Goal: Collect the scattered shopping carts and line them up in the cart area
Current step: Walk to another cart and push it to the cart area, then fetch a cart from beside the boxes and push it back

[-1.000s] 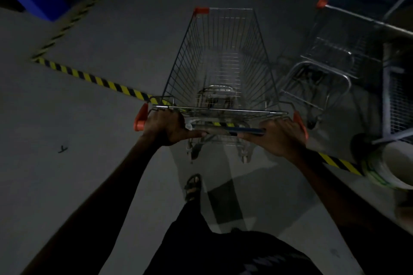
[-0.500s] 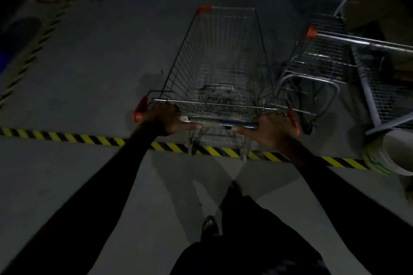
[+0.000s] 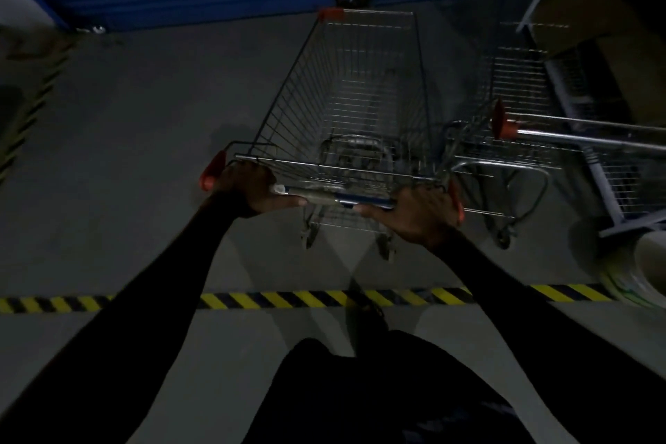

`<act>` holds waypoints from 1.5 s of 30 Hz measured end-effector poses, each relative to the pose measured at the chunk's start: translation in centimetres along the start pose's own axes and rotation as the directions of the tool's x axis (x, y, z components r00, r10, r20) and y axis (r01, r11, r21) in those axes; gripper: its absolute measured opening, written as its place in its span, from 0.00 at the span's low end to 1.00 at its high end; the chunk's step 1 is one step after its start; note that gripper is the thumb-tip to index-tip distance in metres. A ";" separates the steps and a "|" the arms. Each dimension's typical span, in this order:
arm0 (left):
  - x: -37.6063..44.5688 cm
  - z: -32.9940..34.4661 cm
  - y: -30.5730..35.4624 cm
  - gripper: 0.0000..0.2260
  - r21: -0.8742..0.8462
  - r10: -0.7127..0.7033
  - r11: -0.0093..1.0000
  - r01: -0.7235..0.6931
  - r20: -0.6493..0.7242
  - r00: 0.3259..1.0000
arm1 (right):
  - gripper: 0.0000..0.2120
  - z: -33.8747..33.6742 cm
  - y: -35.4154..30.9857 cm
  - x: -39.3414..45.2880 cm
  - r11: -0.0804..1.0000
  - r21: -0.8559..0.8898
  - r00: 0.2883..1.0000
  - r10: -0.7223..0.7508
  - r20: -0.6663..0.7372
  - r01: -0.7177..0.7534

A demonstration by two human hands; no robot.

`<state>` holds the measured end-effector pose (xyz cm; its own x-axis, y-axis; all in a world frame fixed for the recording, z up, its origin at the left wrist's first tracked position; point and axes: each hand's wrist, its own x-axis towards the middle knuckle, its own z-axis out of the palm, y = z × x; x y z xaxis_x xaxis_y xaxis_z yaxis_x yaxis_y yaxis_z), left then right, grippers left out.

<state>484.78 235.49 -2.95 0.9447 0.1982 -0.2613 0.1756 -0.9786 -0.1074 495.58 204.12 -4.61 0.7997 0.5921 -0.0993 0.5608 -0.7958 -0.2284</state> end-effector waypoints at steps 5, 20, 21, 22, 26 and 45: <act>6.0 -2.4 -0.8 0.40 0.012 0.055 0.998 -0.055 -0.009 0.998 | 0.38 -2.0 0.6 4.8 0.996 0.015 0.994 0.083 0.073 -0.084; 20.2 -3.9 -6.8 0.42 -0.155 0.209 0.962 -0.225 -0.117 0.971 | 0.46 -3.9 -1.8 14.2 0.924 -0.088 0.908 0.383 0.171 -0.373; 20.6 -3.8 -7.3 0.40 -0.165 0.227 0.955 -0.246 -0.126 0.966 | 0.46 -3.8 -2.2 14.5 0.924 -0.078 0.909 0.383 0.163 -0.375; 21.0 -3.7 -7.7 0.39 -0.152 0.241 0.953 -0.264 -0.152 0.958 | 0.46 -3.7 -2.6 14.5 0.921 -0.052 0.906 0.388 0.171 -0.385; 22.6 -2.8 -8.9 0.37 -0.072 0.326 0.930 -0.359 -0.284 0.902 | 0.40 -2.9 -3.8 15.2 0.917 -0.008 0.897 0.392 0.202 -0.399; 11.8 -3.7 19.8 0.08 -0.024 0.879 0.135 -0.991 -0.459 0.131 | 0.18 -1.4 -1.3 -10.2 0.615 0.277 0.582 0.789 -0.199 -0.738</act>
<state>500.38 218.26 -4.62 0.4053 -0.8595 0.3114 -0.9053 -0.3299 0.2677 487.03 198.95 -1.95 0.9502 -0.3083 -0.0452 -0.3052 -0.8913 -0.3354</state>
